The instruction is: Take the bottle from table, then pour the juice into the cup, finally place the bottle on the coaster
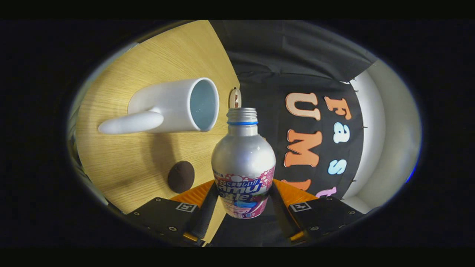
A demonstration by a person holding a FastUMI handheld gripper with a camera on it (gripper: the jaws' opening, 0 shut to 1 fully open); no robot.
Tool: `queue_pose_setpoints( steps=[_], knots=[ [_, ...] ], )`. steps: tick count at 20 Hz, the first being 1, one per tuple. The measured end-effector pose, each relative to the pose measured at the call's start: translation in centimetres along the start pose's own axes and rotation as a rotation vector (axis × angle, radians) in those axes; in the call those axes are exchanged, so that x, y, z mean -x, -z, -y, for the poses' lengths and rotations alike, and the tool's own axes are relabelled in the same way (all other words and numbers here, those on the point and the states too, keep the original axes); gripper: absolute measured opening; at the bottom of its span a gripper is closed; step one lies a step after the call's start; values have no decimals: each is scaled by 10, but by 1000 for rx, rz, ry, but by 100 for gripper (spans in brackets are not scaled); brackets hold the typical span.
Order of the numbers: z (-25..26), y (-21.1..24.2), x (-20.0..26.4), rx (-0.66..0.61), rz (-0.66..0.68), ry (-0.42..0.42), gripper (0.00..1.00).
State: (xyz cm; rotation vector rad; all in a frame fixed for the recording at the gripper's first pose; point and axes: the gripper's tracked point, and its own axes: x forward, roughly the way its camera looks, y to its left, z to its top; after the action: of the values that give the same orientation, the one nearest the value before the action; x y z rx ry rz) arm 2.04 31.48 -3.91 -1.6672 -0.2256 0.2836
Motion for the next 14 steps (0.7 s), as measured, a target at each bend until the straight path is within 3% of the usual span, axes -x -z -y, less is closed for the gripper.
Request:
queue_pose_setpoints(
  steps=[14],
  knots=[
    [17, -4, -2, 136, 12, 34, 75]
  ],
)
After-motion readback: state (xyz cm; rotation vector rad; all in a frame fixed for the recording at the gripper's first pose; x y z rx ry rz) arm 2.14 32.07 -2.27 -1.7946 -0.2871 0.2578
